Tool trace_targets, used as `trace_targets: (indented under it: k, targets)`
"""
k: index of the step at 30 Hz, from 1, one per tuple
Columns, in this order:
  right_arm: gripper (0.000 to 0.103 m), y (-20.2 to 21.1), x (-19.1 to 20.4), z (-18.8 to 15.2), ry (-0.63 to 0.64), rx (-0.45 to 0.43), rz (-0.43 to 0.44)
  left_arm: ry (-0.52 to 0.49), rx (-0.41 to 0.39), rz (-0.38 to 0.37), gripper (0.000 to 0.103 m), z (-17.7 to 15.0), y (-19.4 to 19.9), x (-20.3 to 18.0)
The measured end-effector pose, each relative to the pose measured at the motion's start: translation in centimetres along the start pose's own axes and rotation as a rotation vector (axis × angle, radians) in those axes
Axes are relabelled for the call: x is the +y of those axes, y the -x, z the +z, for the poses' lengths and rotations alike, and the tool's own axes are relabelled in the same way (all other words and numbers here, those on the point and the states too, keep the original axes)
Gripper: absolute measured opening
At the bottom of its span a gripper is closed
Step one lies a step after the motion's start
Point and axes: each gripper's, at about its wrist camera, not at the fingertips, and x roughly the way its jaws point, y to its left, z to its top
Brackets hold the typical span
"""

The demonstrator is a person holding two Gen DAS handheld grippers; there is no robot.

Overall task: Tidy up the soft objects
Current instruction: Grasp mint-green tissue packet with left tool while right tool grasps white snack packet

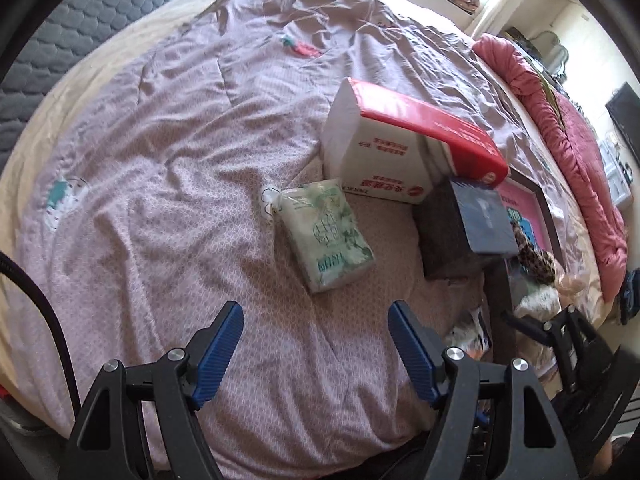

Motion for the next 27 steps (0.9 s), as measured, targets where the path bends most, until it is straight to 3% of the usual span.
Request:
trace_targets:
  k: [6, 11, 14, 18, 22, 25, 27]
  targets:
    - [0.077, -2.6, -0.4, 1.3, 0.069, 0.013, 0.060, 0.024, 0.034, 0.000, 0.074, 2.2, -2.6, 0.0]
    - [0.069, -3.9, -1.5, 1.8, 0.034, 0.013, 0.142, 0.033, 0.057, 0.003, 0.074, 3.6, -4.6, -0.4]
    - [0.064, -4.7, -2.6, 1.9, -0.037, 0.005, 0.207, 0.046, 0.075, 0.013, 0.074, 4.3, -6.1, -0.6]
    - [0.057, -5.5, -5.3, 1.2, -0.234, -0.035, 0.318, 0.051, 0.090, 0.046, 0.074, 4.8, -7.7, -1.1]
    - [0.037, -5.6, -7.4, 1.1, -0.367, -0.069, 0.376, 0.063, 0.076, 0.058, 0.073, 5.0, -8.5, -1.2]
    - [0.033, -5.8, -8.0, 1.4, -0.436, -0.084, 0.415, 0.064, 0.071, 0.098, 0.056, 5.1, -8.6, -1.0]
    - [0.031, -5.7, -8.4, 1.9, -0.487, -0.100, 0.432, 0.065, 0.062, 0.097, 0.051, 5.1, -8.4, -0.9]
